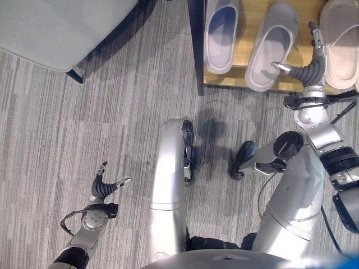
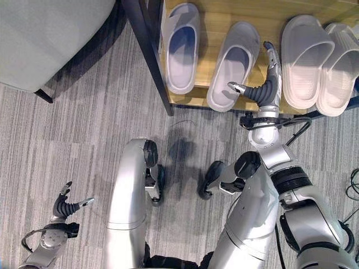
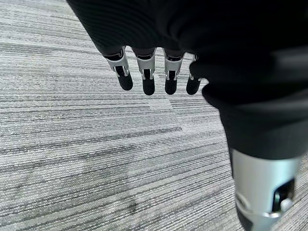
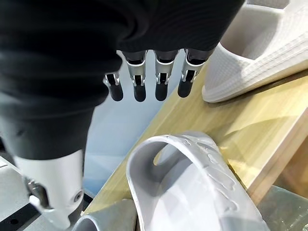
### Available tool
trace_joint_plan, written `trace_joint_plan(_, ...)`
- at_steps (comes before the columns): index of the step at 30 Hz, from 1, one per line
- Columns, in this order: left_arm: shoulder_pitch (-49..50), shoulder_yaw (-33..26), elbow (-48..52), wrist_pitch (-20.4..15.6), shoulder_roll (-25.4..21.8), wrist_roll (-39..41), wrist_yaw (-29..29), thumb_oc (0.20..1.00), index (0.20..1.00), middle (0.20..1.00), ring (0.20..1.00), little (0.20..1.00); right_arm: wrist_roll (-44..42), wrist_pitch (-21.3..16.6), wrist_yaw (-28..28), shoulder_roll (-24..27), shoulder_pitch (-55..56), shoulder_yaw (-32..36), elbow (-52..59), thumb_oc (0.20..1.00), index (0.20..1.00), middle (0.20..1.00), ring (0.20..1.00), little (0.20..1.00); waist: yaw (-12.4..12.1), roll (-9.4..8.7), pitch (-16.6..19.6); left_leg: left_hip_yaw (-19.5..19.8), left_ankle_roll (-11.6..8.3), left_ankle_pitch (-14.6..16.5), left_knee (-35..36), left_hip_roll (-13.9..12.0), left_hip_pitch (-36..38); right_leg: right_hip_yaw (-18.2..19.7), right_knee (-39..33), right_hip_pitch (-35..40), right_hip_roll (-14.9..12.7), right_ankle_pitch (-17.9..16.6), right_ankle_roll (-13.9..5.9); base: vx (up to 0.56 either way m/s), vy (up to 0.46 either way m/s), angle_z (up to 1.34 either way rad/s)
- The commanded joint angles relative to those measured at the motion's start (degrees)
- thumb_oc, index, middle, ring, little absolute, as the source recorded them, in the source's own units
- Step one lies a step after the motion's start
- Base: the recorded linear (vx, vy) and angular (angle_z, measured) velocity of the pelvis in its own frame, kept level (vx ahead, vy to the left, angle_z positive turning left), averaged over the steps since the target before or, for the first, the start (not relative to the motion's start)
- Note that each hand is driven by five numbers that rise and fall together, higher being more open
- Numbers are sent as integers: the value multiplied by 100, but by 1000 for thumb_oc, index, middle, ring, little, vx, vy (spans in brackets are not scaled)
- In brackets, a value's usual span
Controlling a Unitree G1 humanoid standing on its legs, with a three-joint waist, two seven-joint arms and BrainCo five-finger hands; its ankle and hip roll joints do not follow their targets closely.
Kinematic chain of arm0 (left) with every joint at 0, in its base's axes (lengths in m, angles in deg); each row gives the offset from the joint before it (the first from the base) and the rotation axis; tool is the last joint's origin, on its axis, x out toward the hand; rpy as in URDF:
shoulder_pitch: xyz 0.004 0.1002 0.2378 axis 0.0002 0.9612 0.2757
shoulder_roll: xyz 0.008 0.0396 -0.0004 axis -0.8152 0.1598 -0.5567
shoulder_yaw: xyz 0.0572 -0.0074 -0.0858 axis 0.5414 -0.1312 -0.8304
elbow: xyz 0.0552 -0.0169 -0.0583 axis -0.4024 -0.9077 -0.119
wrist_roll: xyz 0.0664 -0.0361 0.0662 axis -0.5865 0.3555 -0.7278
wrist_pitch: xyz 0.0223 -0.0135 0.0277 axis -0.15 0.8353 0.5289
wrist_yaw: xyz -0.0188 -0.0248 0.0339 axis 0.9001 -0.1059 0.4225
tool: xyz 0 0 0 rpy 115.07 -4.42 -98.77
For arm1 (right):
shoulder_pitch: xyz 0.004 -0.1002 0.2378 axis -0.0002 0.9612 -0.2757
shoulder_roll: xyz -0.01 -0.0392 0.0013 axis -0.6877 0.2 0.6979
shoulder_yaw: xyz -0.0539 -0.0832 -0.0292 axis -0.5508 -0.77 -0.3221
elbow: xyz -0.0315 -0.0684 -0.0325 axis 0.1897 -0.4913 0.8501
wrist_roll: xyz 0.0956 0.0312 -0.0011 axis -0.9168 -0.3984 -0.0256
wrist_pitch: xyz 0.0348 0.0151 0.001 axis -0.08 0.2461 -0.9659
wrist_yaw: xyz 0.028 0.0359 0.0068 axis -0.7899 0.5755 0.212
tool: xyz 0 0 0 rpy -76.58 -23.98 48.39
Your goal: Arrange the slippers neatly on the shoe rack.
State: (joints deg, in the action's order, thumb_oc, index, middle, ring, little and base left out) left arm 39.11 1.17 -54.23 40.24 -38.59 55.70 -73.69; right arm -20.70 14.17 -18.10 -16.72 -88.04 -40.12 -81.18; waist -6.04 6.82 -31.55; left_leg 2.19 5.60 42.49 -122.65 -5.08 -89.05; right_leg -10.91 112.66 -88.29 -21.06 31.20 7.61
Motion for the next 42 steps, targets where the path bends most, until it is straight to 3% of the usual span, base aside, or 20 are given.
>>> trace_joint_plan(1,442,93,-144,-66,55,201,-153,1000,1000,1000,1000,1000,-74,-311,-16,-48,133,180,339,1000,1000,1000,1000,1000,-193,23,175,446,78,-362,370,342,-91,431,-324,-166,26,110,-202,0,0,0)
trace_joint_plan(10,410,-38,-321,-97,112,286,-192,1000,1000,1000,1000,1000,-368,-342,174,-488,344,116,134,1000,1000,1000,1000,1000,-164,23,175,454,58,-386,393,339,-91,469,-362,-166,64,65,-183,0,0,0)
trace_joint_plan(24,205,36,-765,-109,75,474,-164,1000,1000,1000,1000,1000,-843,-331,399,-957,-231,-293,-548,1000,1000,1000,1000,1000,-221,26,175,474,12,-428,452,349,-91,579,-401,-166,86,-30,-201,0,0,0)
trace_joint_plan(42,34,296,-1284,-106,-90,703,48,1000,1000,1000,1000,1000,-1266,-266,420,-825,-1183,-533,-1732,1000,1000,1000,1000,1000,-393,52,175,515,-40,-388,406,371,-91,667,-302,-166,89,-28,-217,3,2,1)
